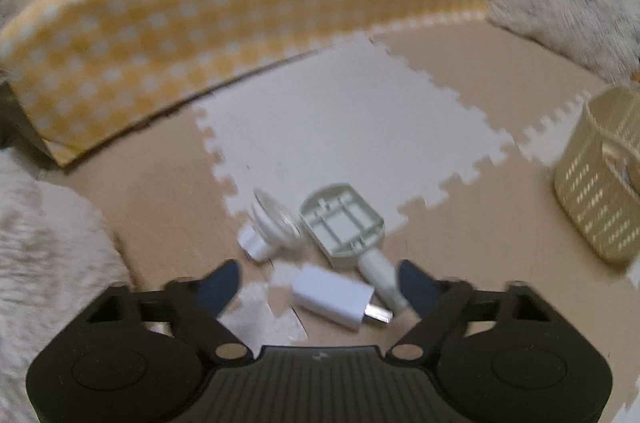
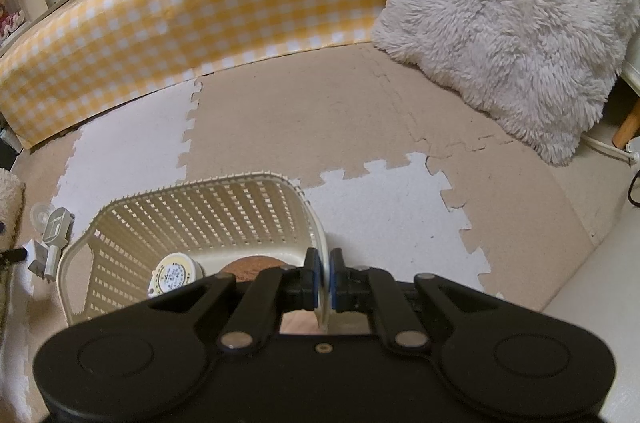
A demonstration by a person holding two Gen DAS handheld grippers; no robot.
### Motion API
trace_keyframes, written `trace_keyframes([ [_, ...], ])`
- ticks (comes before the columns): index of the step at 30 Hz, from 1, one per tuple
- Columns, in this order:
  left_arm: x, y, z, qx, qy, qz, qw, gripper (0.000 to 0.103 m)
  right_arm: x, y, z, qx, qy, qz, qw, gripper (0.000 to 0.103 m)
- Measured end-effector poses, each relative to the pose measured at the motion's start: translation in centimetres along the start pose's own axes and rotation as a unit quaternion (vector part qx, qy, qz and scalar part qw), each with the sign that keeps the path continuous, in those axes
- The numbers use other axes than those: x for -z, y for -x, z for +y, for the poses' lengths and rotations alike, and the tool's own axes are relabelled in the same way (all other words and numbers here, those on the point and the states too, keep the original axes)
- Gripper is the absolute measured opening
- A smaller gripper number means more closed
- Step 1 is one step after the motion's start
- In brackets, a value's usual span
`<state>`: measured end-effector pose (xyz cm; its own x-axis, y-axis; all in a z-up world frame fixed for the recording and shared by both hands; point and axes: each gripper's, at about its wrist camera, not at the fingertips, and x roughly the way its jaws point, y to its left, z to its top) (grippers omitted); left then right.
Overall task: Organize rigid objects
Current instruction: 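Close the left tool on the white charger block and lift it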
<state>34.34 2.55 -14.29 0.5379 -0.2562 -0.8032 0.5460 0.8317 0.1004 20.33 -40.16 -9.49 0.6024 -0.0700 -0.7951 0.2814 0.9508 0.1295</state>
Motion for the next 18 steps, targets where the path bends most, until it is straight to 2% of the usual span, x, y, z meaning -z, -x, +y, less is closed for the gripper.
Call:
trace_keyframes([
  [2,0.3,-0.5,0.1,0.002,-0.008,0.004,1.0,0.072,0.0,0.0,0.0,0.0,0.001,0.0,1.0,0.006],
  [6,0.7,-1.2,0.6,0.02,0.001,0.003,0.9998,0.068,0.0,0.0,0.0,0.001,0.004,0.0,1.0,0.006],
  [8,0.8,-1.7,0.8,0.033,0.008,0.003,0.9994,0.062,0.0,0.0,0.1,0.002,0.006,0.0,1.0,0.006],
  [12,0.9,-2.5,0.8,0.04,0.015,0.005,0.9991,0.056,0.0,0.0,0.1,0.002,0.006,0.0,1.0,0.006],
  [13,0.9,-2.6,0.9,0.043,0.019,0.004,0.9989,0.051,0.0,0.0,0.1,0.002,0.006,0.0,1.0,0.006],
  [18,1.1,-2.5,0.9,0.04,0.029,0.005,0.9987,0.051,-0.1,-0.1,0.1,0.003,0.007,0.0,1.0,0.006],
])
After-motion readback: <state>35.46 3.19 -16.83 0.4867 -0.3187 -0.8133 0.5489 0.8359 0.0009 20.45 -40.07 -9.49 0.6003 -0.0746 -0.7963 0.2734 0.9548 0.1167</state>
